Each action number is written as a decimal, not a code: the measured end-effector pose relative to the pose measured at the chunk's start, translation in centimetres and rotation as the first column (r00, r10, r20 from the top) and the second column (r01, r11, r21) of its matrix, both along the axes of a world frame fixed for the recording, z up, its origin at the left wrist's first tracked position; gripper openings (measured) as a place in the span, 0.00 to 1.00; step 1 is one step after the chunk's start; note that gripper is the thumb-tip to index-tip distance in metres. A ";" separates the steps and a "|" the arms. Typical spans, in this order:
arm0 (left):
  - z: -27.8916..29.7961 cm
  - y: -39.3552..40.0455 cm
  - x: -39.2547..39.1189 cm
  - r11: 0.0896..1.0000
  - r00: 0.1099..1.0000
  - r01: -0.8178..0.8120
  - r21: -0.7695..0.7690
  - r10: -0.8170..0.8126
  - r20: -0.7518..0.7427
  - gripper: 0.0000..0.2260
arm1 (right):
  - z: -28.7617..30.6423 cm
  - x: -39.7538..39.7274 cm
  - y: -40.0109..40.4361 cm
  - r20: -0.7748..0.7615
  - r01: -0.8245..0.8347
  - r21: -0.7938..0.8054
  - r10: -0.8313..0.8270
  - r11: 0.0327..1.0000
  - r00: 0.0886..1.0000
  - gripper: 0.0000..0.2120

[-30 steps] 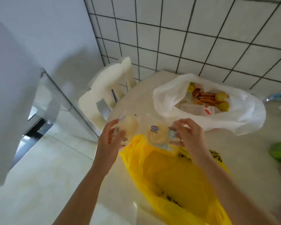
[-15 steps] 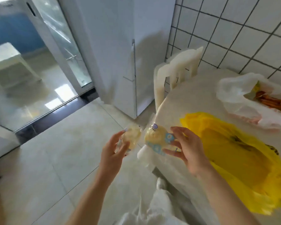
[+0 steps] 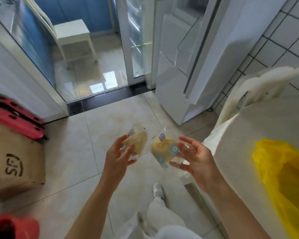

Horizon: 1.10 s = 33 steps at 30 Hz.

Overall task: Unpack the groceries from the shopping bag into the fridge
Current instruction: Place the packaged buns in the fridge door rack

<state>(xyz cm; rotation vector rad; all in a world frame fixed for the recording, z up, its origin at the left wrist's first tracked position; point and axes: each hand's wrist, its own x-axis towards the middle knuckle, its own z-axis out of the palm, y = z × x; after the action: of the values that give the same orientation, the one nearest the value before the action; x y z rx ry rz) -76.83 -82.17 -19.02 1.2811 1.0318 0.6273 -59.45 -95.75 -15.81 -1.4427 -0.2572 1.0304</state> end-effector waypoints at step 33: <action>8.5 46.3 24.5 0.679 0.945 0.193 0.709 -0.324 0.053 0.17 | 10.2 15.9 40.7 0.450 0.389 0.179 -0.427 0.904 0.784 0.10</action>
<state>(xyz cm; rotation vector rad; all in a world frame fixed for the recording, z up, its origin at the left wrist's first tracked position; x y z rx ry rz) -52.36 -35.89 -10.47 1.9555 0.4300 0.9367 -43.52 -55.00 -5.61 -1.5799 -0.3179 0.2890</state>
